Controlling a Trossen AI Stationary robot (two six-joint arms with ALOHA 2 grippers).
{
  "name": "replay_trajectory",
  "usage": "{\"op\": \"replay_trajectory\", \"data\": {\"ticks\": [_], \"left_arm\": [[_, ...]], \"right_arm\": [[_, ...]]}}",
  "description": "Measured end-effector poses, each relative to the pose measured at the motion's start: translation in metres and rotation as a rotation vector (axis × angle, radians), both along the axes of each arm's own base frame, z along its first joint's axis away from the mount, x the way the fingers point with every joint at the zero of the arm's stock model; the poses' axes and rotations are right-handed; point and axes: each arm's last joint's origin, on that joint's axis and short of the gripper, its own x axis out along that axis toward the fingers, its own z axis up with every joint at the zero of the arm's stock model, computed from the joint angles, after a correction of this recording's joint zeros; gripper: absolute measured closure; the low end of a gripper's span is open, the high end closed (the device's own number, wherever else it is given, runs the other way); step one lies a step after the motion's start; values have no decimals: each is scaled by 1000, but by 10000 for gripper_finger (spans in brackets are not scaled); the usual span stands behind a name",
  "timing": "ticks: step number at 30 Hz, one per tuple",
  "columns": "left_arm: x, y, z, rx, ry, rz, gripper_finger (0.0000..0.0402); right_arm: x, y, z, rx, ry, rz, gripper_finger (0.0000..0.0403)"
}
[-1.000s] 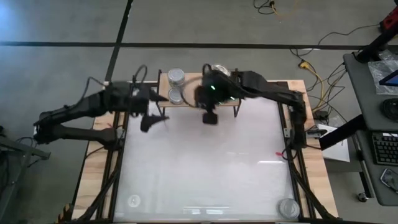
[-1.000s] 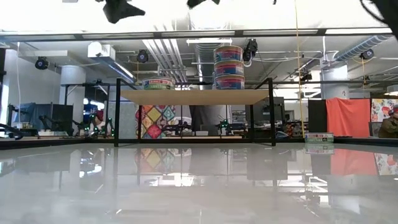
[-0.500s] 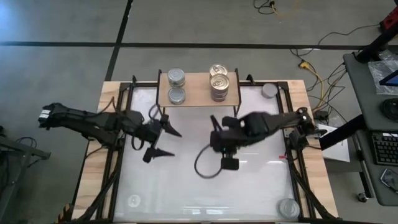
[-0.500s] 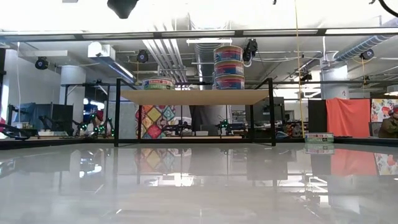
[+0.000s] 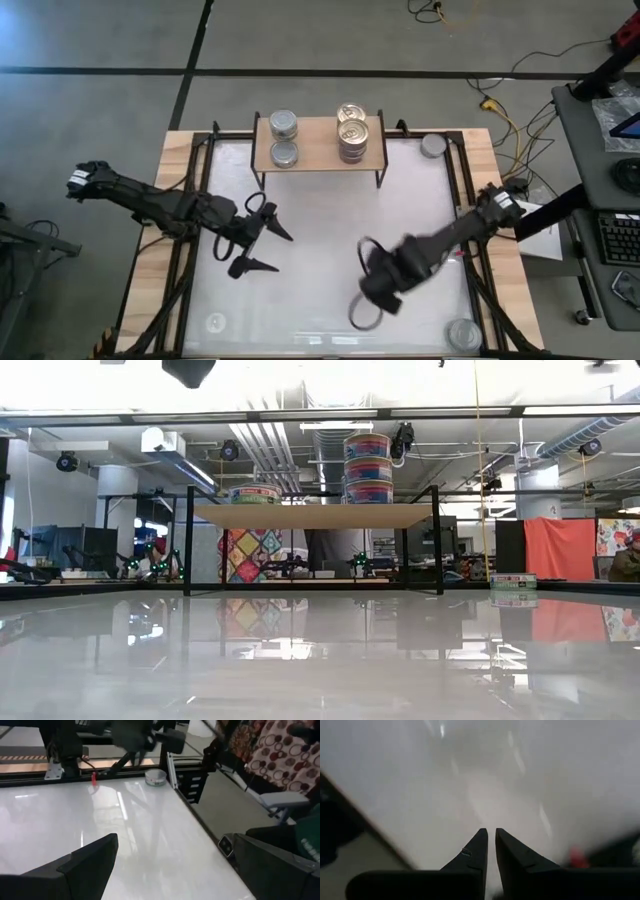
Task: Stack canned seafood by type on shelf
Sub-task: Stack the green tuna can on top of the other green tuna can on the shelf
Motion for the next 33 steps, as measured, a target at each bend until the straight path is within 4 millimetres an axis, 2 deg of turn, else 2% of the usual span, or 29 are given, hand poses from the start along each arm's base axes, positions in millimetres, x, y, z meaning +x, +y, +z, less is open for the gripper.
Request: {"op": "replay_trajectory", "data": {"ticks": [5,9,13,15,18,26,29,33], "left_arm": [[6,-1,-8,32,28,9,24],[16,-4,-22,82,74,-5,24],[30,-8,-37,112,136,-11,24],[38,-10,-42,132,159,-17,24],[51,-14,-46,165,189,-31,24],[65,-18,-46,229,293,-66,24],[63,-17,-47,235,303,-69,24],[59,-16,-46,237,294,-70,24]], "right_arm": [[-35,43,-45,87,221,-132,375],[-60,77,-79,174,275,-176,375],[-82,95,-105,230,382,-264,375],[-92,98,-111,222,462,-308,375],[-102,100,-117,192,493,-324,375],[-123,86,-145,84,556,-306,375],[-126,78,-153,64,576,-302,375],[-115,66,-156,56,549,-315,375]]}}
